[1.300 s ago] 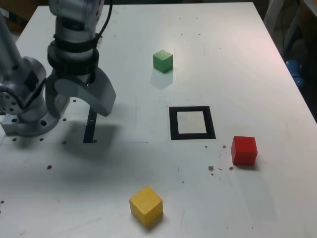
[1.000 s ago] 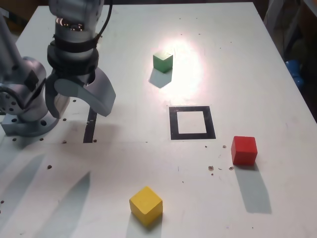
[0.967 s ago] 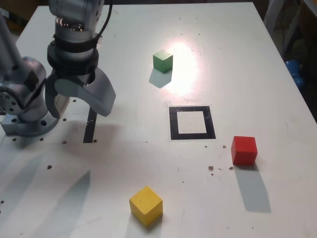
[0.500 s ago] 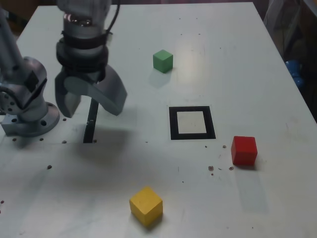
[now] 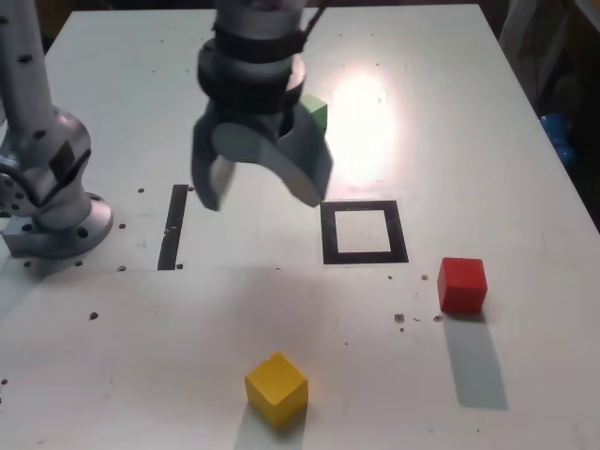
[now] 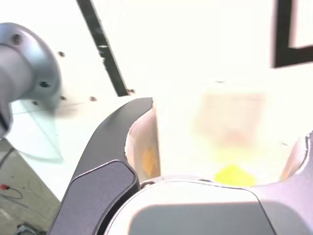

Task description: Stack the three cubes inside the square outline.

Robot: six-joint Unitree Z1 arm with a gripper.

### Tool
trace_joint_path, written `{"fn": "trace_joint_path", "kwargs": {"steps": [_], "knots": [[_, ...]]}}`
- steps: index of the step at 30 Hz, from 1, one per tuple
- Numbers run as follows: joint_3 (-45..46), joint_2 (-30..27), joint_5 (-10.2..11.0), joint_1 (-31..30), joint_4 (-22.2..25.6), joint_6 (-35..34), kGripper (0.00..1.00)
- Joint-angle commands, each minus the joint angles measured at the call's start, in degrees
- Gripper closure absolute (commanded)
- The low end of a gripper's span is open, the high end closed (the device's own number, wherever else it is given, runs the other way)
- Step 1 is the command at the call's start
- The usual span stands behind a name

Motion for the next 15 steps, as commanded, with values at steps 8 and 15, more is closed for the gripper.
{"fn": "trace_joint_path", "kwargs": {"steps": [8, 15], "knots": [[-16.05, 9.18, -0.14, -1.08, 4.54, -0.14, 0.03], [-25.57, 15.59, 0.17, -1.13, 7.02, -0.15, 0.03]]}}
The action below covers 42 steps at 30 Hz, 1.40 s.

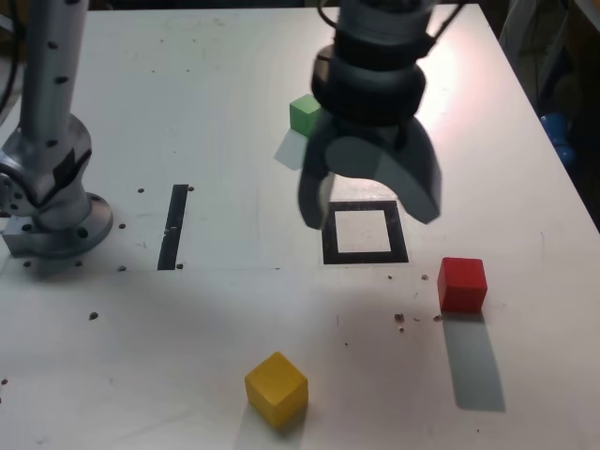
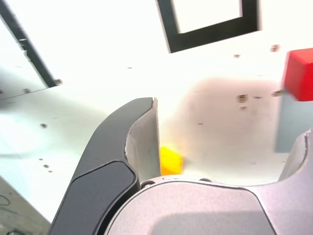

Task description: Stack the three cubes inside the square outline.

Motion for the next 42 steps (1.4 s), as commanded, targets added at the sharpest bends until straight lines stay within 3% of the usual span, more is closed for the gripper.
{"fn": "trace_joint_path", "kwargs": {"steps": [1, 15, 30, 33, 39, 42], "knots": [[-2.49, 1.99, 0.03, -0.14, 0.87, -0.07, 0.03], [-19.01, 16.11, -1.32, 0.33, 3.97, 0.28, 0.07], [-24.88, 24.22, -3.37, 3.87, 4.05, 3.07, 0.17], [-25.37, 25.04, -3.2, 4.19, 4.13, 3.17, 0.27], [-26.28, 25.5, -1.78, 4.28, 3.93, 2.93, 0.63], [-26.37, 25.55, -1.53, 4.24, 3.91, 2.97, 0.68]]}}
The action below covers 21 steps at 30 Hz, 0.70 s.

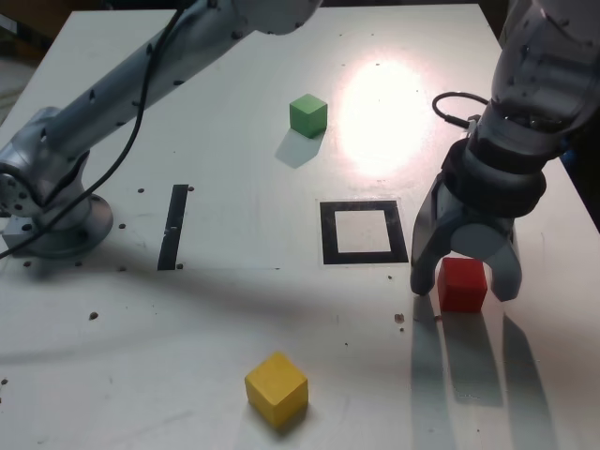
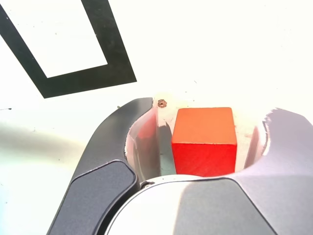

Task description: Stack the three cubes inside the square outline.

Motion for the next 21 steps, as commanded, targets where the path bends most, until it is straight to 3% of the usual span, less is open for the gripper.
{"fn": "trace_joint_path", "kwargs": {"steps": [1, 15, 21], "knots": [[-0.19, 0.43, 0.11, 0.04, 0.26, -0.04, 0.68], [0.09, 0.38, -0.14, 0.04, 0.54, 0.06, 0.68], [3.82, -3.21, 0.57, 0.11, 0.5, 0.21, 0.68]]}}
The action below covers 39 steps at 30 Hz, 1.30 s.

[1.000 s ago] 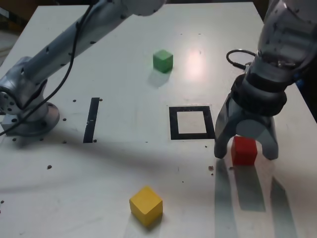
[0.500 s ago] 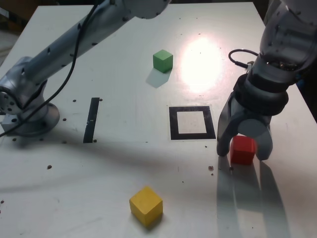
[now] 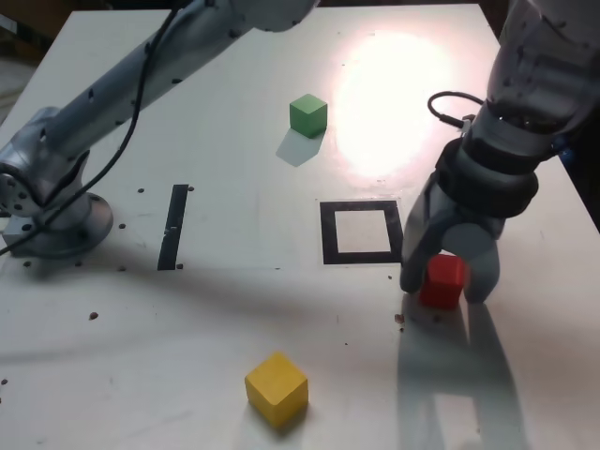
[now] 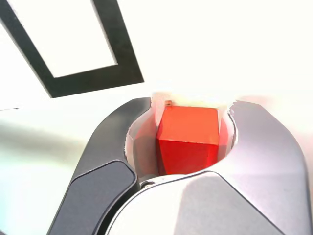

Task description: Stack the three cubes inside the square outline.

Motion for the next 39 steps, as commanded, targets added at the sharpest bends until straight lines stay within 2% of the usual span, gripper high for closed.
{"fn": "trace_joint_path", "kwargs": {"steps": [1, 10, 17, 26, 39], "knots": [[2.0, -3.0, 0.45, 0.22, 0.12, 0.13, 0.68], [16.39, -14.36, 1.44, 2.96, -4.49, 0.6, 0.68], [26.4, -19.98, 1.22, 6.56, -9.56, 2.21, 0.68], [33.21, -20.93, -0.17, 10.48, -15.17, 4.39, 0.68], [36.14, -19.5, -0.93, 13.01, -18.6, 5.74, 0.68]]}}
